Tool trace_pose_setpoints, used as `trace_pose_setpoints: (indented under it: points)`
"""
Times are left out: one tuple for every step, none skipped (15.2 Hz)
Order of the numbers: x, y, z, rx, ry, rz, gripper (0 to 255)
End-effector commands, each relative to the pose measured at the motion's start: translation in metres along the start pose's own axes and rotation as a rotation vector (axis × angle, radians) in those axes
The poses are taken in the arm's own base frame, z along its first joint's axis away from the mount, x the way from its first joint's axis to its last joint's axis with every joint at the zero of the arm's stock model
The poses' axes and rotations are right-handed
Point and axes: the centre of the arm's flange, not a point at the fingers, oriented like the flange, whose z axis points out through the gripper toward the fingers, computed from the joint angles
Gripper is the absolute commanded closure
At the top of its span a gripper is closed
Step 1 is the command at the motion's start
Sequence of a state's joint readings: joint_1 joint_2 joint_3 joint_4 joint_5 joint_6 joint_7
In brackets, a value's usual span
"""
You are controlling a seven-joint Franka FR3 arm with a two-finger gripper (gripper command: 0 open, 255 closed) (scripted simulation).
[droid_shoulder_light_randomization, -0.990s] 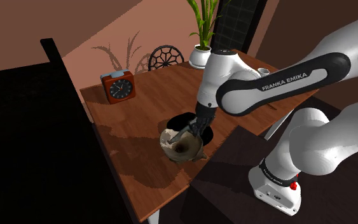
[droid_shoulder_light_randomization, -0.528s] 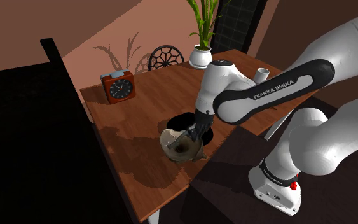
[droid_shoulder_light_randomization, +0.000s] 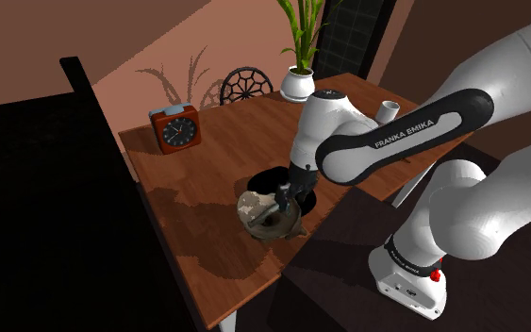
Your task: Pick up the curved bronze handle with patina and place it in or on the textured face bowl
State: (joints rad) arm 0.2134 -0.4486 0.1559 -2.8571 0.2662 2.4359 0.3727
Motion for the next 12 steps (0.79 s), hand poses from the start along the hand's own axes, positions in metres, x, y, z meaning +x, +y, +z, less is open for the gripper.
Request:
trace_pose_setpoints:
  points:
    - [0.0, 0.0, 0.0, 0.0, 0.0, 0.0, 0]
    - [0.0, 0.0, 0.0, 0.0, 0.0, 0.0, 0]
    - [0.0, 0.0, 0.0, 0.0, 0.0, 0.0, 0]
    - [0.0, 0.0, 0.0, 0.0, 0.0, 0.0, 0]
    - [0.0, 0.0, -0.013, 0.0, 0.0, 0.0, 0]
    - [0.0, 0.0, -0.026, 0.0, 0.0, 0.0, 0]
    - [0.0, 0.0, -0.04, 0.0, 0.0, 0.0, 0]
    - [0.0, 0.0, -0.05, 0.0, 0.0, 0.0, 0]
    - [0.0, 0.0, -0.05, 0.0, 0.0, 0.0, 0]
    - [0.0, 0.0, -0.05, 0.0, 0.0, 0.0, 0]
    - [0.0, 0.0, -0.05, 0.0, 0.0, 0.0, 0]
    - [0.0, 0.0, -0.05, 0.0, 0.0, 0.0, 0]
